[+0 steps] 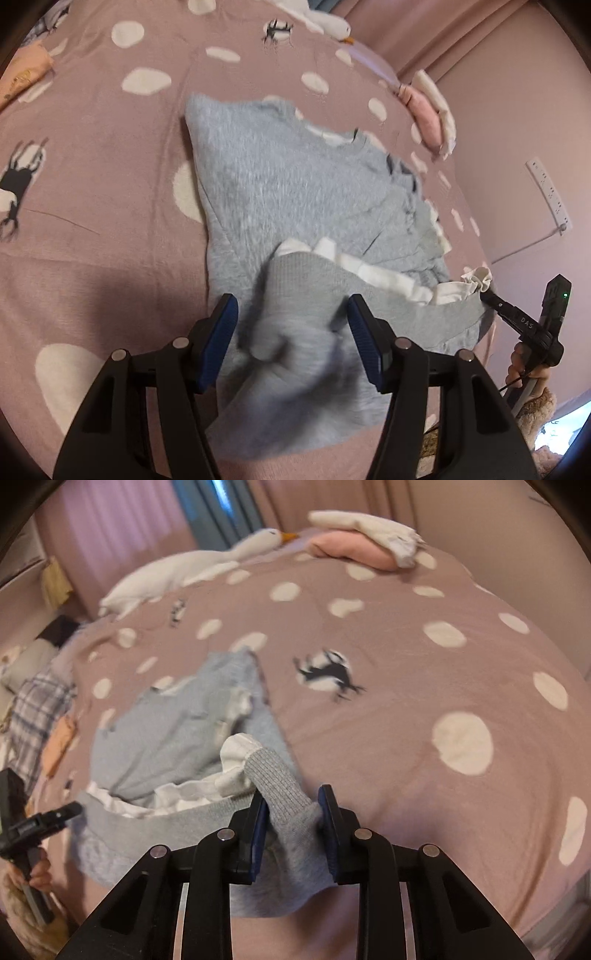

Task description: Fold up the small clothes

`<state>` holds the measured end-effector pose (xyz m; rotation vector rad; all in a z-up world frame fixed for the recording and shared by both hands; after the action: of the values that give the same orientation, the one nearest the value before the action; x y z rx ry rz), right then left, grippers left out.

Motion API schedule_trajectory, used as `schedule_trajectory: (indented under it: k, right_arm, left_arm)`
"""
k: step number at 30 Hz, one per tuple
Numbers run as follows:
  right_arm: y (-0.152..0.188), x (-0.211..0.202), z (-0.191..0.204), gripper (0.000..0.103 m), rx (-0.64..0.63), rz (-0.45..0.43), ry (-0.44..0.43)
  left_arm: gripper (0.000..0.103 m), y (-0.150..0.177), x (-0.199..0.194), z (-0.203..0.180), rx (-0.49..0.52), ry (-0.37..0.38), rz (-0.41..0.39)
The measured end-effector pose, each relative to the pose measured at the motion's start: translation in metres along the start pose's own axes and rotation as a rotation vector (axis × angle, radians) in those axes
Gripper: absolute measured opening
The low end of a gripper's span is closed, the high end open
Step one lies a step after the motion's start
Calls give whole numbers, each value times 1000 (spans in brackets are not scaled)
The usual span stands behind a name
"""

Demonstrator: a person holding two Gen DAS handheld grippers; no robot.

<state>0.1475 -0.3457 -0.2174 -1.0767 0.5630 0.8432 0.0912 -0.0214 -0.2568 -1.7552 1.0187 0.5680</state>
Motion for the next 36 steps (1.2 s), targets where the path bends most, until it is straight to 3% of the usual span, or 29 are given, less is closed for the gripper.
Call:
schedule_trajectory:
  k: [3,7,9,17,23,30,36]
  right_arm:
    - [14,22,-10,28,36,67,32]
    - [20,33,-15,28,61,76,47]
    - [19,32,-15,28,86,77,37]
    - [8,-7,-1,28,111,-7,-37]
    - [-9,-41,21,27,117,-93,-142]
    - [-28,-64,45,27,113,-180,-211]
    - [-41,-68,54,27,97,-212,-206]
  left_arm:
    - [52,1,11,-2,34,-40,23]
    - [25,1,13,0,58,-100,24]
    - [16,1,7,0,49,-95,6]
    - [14,-2,-59,-23,-14,-59,-162]
    - [14,-7,-103,-19,-62,-83,-276]
    - [14,-20,-135,-27,-60,-84,-363]
    - [14,-33,-141,-31,-51,-75,-387]
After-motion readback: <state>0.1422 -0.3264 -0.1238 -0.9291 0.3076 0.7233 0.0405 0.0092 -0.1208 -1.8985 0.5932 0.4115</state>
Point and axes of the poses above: each gripper's, at about its wrist camera, not at the fingertips, and x roughly the way its jaws point, z to its left, y to its underside, the point moved 9 cm from there along x, roughly the way its jaws point, and after that the axes turned 11 degrees about x, right-handed, at the moved point
